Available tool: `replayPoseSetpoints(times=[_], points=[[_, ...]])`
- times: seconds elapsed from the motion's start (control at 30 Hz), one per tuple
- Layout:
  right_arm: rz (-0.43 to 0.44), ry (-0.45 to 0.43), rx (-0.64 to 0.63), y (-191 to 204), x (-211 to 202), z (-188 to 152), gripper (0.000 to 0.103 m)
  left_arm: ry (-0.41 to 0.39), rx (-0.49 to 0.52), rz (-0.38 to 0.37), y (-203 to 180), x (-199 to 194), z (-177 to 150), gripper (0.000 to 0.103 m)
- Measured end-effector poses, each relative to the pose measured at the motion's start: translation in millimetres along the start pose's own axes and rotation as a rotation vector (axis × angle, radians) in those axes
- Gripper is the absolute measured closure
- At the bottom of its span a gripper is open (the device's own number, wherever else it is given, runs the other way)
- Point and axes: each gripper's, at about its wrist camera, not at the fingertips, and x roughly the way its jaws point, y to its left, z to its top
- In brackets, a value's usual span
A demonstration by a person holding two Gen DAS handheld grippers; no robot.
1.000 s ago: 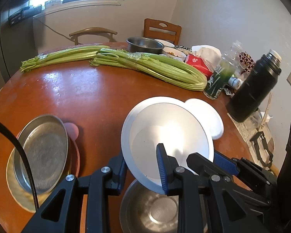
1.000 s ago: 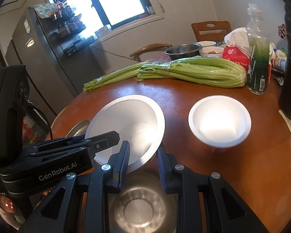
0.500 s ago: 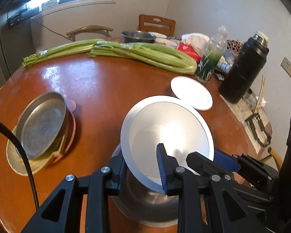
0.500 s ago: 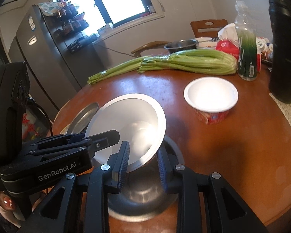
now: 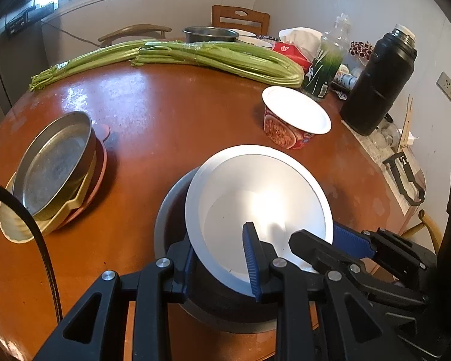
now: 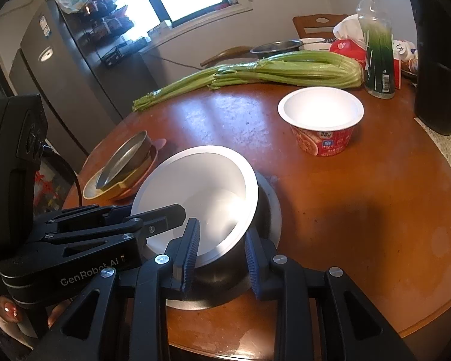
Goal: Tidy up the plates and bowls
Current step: 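Lower the white paper bowl into the steel bowl with the left gripper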
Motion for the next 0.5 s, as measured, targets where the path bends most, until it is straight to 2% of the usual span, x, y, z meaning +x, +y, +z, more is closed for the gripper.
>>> replayPoseSetpoints(times=[0.5], points=[[-0.012, 0.02, 0.008, 2, 9, -1, 0.071, 0.04, -0.008, -0.005, 7, 15, -1, 0.074]])
